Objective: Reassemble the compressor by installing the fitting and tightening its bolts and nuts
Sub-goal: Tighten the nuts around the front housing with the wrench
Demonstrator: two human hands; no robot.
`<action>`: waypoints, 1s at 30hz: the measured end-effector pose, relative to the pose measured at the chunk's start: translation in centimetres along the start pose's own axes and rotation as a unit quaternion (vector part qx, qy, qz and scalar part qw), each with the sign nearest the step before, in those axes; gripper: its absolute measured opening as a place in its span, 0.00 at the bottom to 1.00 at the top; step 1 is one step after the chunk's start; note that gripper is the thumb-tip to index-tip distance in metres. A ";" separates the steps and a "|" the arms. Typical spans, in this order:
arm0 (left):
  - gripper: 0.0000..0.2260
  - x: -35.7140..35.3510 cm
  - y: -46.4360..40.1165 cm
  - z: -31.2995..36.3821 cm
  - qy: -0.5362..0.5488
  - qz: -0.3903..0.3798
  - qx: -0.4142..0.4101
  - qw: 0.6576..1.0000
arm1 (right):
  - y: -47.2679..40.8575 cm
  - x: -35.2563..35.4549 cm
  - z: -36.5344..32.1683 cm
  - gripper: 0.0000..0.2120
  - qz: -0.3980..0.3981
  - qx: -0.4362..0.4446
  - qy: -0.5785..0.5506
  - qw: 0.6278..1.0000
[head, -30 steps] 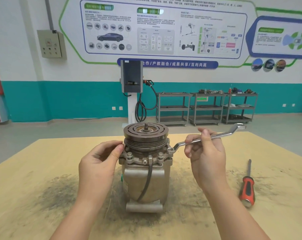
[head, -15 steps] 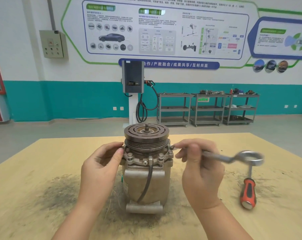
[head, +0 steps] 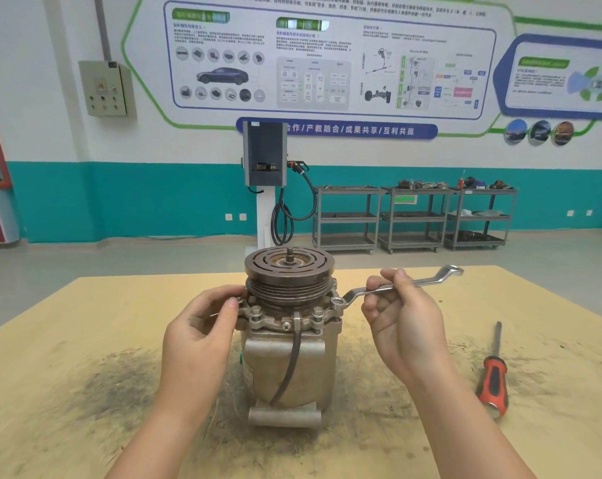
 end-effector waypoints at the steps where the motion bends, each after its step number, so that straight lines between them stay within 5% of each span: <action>1: 0.09 0.0 0.0 0.0 -0.002 -0.002 0.002 1.000 | 0.3 -0.1 -0.2 0.12 0.004 0.034 0.009 0.999; 4: 0.06 0.1 -0.2 -0.3 0.011 0.013 0.013 1.000 | 1.8 -0.2 -1.1 0.12 0.020 0.175 0.066 0.982; 7: 0.06 0.3 -0.3 -0.5 0.024 0.027 0.017 0.999 | 4.4 -1.2 -2.0 0.09 0.012 0.352 0.147 0.924; 10: 0.09 0.2 -0.2 -0.4 0.036 0.014 0.022 0.999 | 6.7 -3.1 -2.0 0.08 -0.085 0.478 0.223 0.845; 13: 0.11 0.2 -0.2 -0.3 0.037 0.003 0.020 0.999 | 7.3 -4.3 -2.1 0.08 -0.157 0.510 0.266 0.803; 16: 0.10 0.2 -0.4 -0.5 0.034 -0.001 0.032 0.999 | 6.0 -3.3 -3.9 0.10 -0.087 0.459 0.200 0.861; 19: 0.10 0.3 -0.4 -0.6 0.025 0.019 0.039 0.999 | 3.1 -1.4 -3.2 0.12 -0.018 0.270 0.110 0.956; 21: 0.07 0.4 -0.4 -0.5 0.020 0.028 0.030 0.999 | 1.5 -0.8 -1.7 0.13 -0.022 0.144 0.056 0.988; 25: 0.10 0.4 -0.3 -0.2 0.012 0.005 0.019 1.000 | 0.2 -0.6 0.3 0.13 -0.052 -0.038 -0.038 0.997; 30: 0.09 0.3 -0.4 -0.5 0.017 0.011 0.037 0.999 | 0.0 -0.2 -0.2 0.14 -0.043 0.010 -0.024 0.999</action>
Point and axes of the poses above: each hand's wrist, its own y-axis away from the middle knuckle, its own x-axis out of the back of the hand, z = x × y, the point moved 7 cm from there along -y, towards the middle knuckle, and after that the axes turned 1 degree about x, right-handed, at the moved point
